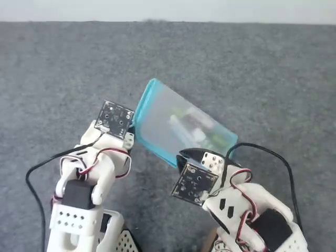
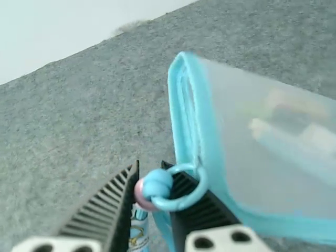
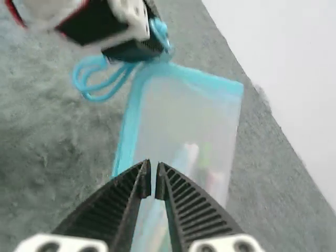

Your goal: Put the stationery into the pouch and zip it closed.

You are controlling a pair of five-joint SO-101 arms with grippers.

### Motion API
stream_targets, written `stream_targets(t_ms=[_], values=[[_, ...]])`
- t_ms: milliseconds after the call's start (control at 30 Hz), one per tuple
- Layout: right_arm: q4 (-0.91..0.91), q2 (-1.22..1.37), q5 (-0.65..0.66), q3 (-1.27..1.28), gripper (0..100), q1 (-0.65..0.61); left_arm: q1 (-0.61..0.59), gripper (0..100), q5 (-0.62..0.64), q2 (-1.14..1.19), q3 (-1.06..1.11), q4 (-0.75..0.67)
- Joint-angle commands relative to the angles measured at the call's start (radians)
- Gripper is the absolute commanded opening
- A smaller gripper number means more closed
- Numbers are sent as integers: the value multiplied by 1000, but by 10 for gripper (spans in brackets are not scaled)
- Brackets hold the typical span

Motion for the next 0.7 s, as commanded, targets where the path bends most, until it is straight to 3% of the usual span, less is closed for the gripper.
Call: stream_targets(t_ms=[0,133,400,667], values=[[-87,62,-44,28,99,-47,41,9,20,-12,-56,35],[-189,216,-44,55,191,-53,43,9,15,-11,-128,117],[-280,344,-48,55,191,-188,41,9,-11,29,-180,163],[-384,526,-81,61,194,-139,41,9,-8,230,-260,186]])
